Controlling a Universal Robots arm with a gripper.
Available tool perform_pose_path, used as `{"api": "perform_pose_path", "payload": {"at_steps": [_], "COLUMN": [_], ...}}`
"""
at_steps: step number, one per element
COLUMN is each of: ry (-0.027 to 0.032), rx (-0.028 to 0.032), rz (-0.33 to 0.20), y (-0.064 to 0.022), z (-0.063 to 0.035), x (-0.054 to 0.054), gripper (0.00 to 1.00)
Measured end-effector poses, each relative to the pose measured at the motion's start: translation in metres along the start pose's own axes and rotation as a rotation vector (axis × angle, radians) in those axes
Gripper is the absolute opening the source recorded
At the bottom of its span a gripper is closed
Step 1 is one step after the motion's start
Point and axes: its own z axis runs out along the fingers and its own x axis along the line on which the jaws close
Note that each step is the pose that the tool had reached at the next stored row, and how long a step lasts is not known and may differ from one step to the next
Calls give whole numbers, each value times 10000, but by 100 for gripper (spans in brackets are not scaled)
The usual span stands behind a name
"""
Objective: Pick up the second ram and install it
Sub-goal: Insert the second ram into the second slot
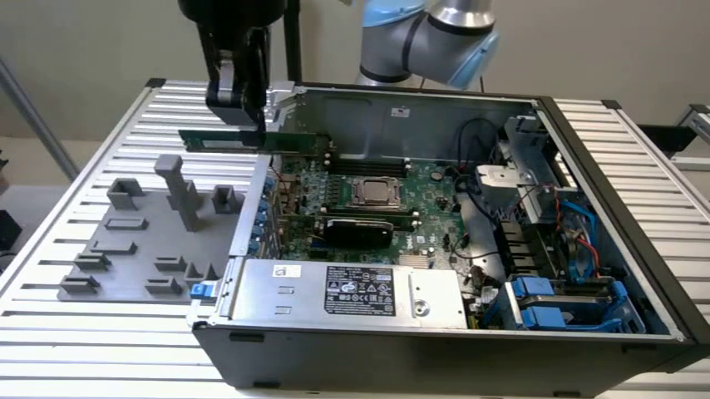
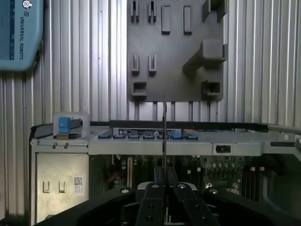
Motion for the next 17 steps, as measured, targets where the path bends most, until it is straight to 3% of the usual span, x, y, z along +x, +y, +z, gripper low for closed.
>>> {"api": "perform_pose_path", "payload": {"at_steps": [8,17], "ry": [1,1], "rx": [-1,0], "rz": [0,0], "y": [-364,-779], "z": [81,237], "x": [-24,-136], "gripper": [0,0]}}
